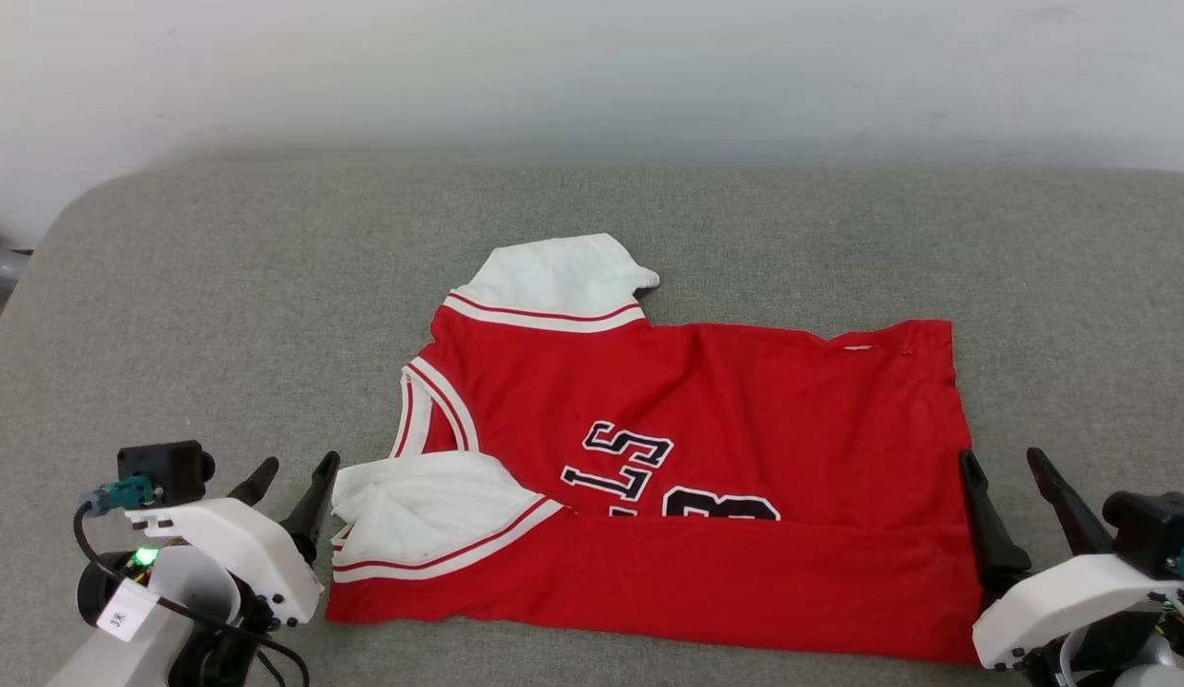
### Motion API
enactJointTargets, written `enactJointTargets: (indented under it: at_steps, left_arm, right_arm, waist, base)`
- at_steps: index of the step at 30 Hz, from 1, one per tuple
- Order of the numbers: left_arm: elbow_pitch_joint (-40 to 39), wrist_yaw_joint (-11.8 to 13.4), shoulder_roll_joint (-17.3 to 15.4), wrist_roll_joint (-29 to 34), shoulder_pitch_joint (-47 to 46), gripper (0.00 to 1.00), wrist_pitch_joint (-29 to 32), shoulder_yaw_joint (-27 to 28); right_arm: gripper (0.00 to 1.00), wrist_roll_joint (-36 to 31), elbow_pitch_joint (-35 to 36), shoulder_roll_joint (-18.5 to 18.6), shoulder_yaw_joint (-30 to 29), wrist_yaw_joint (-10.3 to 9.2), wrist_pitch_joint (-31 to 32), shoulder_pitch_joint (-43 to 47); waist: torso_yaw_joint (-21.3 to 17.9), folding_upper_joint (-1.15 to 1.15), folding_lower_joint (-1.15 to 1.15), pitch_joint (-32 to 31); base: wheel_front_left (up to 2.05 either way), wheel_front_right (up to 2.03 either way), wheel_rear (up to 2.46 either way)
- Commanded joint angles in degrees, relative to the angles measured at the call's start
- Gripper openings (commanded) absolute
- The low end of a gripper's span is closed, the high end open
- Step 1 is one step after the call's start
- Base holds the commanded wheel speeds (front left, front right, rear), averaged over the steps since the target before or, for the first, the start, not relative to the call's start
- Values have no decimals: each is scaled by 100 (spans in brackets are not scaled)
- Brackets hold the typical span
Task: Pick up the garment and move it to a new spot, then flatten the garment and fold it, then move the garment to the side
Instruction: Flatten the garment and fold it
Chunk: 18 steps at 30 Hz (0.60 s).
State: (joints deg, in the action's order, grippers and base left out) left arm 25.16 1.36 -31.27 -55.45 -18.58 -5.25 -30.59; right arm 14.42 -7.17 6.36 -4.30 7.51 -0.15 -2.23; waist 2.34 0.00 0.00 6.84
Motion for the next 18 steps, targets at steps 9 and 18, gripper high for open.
enactJointTargets:
  at_steps: [9,18]
  left_arm:
    - [-817,122,-796,-308,73,100,1661,-203]
    - [-1222,340,-1082,-1020,436,100,3019,-343]
  right_arm:
    - [100,-97,692,-248,-174,-5,-140,377]
    - [100,-54,1025,-343,-198,-5,-23,415]
  waist:
    - [-172,0,0,-95]
    - [-431,0,0,292]
  base:
    - [0,0,0]
    - [0,0,0]
